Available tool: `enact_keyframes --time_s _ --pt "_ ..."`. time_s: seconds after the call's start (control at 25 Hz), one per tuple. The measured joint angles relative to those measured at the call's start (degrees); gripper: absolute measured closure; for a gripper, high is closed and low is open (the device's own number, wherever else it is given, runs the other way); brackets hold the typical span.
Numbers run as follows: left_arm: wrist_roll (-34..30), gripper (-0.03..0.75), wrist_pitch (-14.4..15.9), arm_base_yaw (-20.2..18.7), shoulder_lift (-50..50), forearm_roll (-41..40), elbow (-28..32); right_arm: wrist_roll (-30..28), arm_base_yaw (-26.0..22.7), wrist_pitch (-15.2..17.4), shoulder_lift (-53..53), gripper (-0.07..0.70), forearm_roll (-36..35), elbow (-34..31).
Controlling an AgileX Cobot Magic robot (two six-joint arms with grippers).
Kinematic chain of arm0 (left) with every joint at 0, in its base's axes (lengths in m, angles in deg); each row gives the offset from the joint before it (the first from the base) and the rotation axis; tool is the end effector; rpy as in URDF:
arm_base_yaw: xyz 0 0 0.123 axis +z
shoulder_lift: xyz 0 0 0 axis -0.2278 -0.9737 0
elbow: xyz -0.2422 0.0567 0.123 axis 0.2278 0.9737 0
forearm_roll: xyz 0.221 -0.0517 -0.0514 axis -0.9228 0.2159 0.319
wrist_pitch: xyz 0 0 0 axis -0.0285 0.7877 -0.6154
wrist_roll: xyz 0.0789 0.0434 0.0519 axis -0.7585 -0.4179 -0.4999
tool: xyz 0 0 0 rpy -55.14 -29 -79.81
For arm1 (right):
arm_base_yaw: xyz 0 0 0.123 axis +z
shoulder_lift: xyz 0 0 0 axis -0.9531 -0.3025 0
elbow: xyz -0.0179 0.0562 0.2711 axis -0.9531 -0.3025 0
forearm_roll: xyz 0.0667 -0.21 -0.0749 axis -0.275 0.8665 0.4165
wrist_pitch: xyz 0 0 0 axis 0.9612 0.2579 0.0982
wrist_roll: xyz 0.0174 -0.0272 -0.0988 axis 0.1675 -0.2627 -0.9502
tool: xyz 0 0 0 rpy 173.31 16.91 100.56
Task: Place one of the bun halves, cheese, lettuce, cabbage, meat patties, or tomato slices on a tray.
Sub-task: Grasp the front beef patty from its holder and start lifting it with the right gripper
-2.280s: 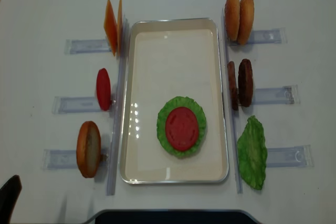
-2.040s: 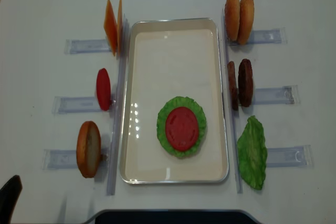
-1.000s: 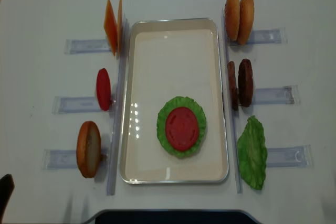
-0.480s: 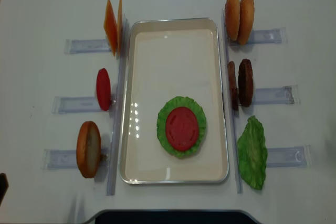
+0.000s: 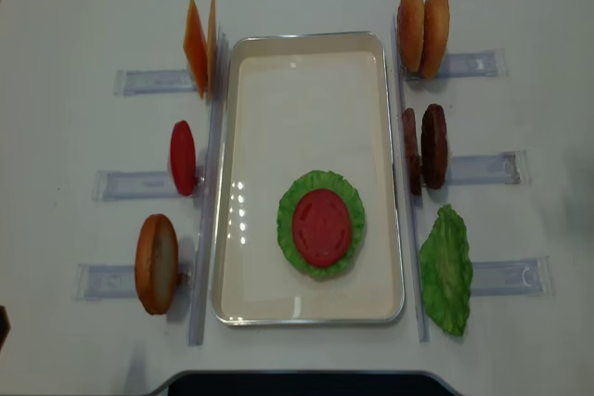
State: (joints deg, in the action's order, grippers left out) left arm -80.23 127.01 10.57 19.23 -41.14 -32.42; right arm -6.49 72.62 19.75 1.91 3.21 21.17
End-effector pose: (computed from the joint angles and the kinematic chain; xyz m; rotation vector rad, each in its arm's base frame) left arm -0.0049 0.0013 0.2501 0.0739 2.1057 0.0018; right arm 0.2008 0.0058 0.3123 -0.0845 2.7764 0.0557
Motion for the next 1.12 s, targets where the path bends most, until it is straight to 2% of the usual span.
enact_keyframes --time_s 0.44,0.64,0.8,1.12 --pt "0.0 0.715 0.0 0.0 0.0 0.0 0.0 0.09 0.0 0.85 -8.66 0.223 0.0 5.7" --pt "0.0 0.715 0.0 0.0 0.0 0.0 0.0 3.34 0.92 2.19 -9.95 0.223 -0.01 8.7" --pt "0.0 0.715 0.0 0.0 0.0 0.0 0.0 6.83 5.59 2.35 -10.51 0.223 -0.01 10.05" --pt "0.0 0.715 0.0 0.0 0.0 0.0 0.0 17.34 17.52 2.3 -13.99 0.223 -0.01 11.39"
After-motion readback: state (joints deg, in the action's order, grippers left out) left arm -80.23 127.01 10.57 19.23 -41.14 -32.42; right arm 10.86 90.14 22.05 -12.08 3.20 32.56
